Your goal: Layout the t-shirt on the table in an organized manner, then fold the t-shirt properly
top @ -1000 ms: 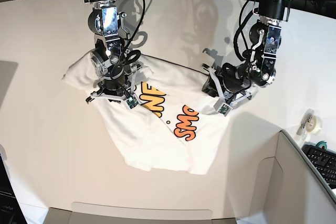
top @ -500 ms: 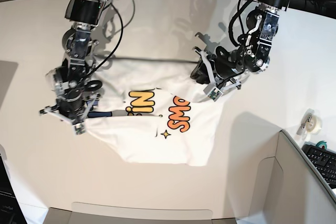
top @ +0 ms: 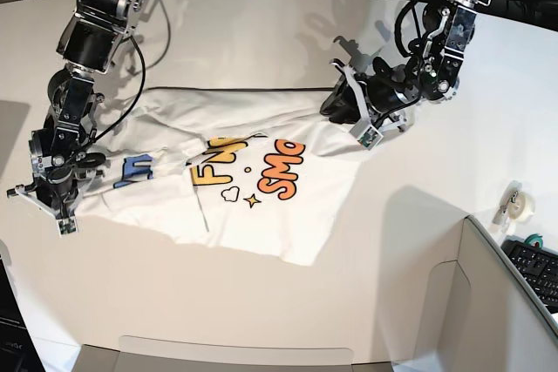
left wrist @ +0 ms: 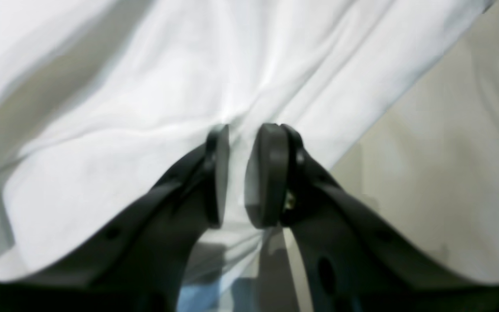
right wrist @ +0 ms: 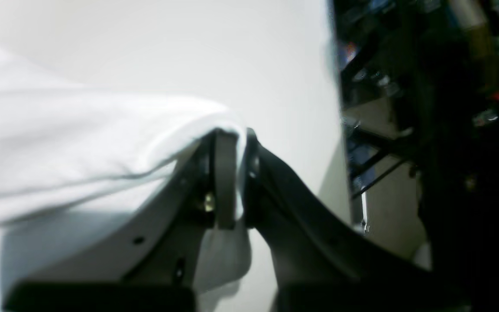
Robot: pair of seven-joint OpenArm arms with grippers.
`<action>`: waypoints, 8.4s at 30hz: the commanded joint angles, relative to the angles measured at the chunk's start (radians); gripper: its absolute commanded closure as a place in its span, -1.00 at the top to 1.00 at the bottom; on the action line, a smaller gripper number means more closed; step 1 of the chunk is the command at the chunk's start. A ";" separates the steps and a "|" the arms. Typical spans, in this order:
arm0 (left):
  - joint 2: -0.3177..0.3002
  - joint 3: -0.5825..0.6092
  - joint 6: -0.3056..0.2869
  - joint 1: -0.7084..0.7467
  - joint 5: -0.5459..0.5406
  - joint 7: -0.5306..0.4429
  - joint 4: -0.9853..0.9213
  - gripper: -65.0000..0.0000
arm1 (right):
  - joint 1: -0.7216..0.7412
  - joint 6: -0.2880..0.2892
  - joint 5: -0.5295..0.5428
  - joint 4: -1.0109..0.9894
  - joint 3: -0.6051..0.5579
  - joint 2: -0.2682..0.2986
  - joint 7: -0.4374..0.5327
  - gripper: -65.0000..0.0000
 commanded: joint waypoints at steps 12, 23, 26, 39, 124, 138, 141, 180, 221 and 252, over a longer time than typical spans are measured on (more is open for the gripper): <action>-0.080 0.005 0.024 0.095 0.096 0.155 0.058 -0.60 | 0.138 -0.036 -0.015 -0.360 0.017 0.200 0.051 -1.00; -0.077 0.005 0.022 0.114 0.096 0.155 0.097 -0.60 | 0.198 -0.036 -0.017 -0.373 0.091 0.272 0.071 -1.00; -0.076 0.005 0.022 0.114 0.096 0.160 0.117 -0.60 | 0.216 -0.036 -0.017 -0.340 0.086 0.268 0.069 -0.87; -0.082 -0.005 0.022 0.143 0.096 0.157 0.119 -0.60 | 0.158 -0.034 -0.017 -0.320 0.010 0.216 0.071 -0.05; 0.029 0.087 0.171 0.097 0.312 0.168 0.507 -0.60 | -0.569 0.177 0.174 0.705 -0.224 0.093 -0.319 0.49; 0.029 0.087 0.171 0.114 0.337 0.168 0.512 -0.60 | -0.562 0.173 0.167 0.702 -0.322 0.091 -0.322 0.49; 0.029 0.080 0.171 0.114 0.344 0.158 0.526 -0.60 | -0.522 0.171 0.118 0.702 -0.213 0.082 -0.322 0.49; 0.415 0.428 0.171 -0.344 0.344 0.206 0.260 -0.60 | -0.376 0.177 0.444 0.427 0.188 0.142 -0.359 0.49; 0.400 0.426 0.171 -0.333 0.344 0.243 0.162 -0.60 | -0.215 0.254 0.447 0.330 0.103 -0.134 -0.528 0.49; 0.440 0.437 0.171 -0.357 0.343 0.241 0.185 -0.60 | -0.448 0.250 0.694 0.708 0.536 -0.153 -0.767 0.49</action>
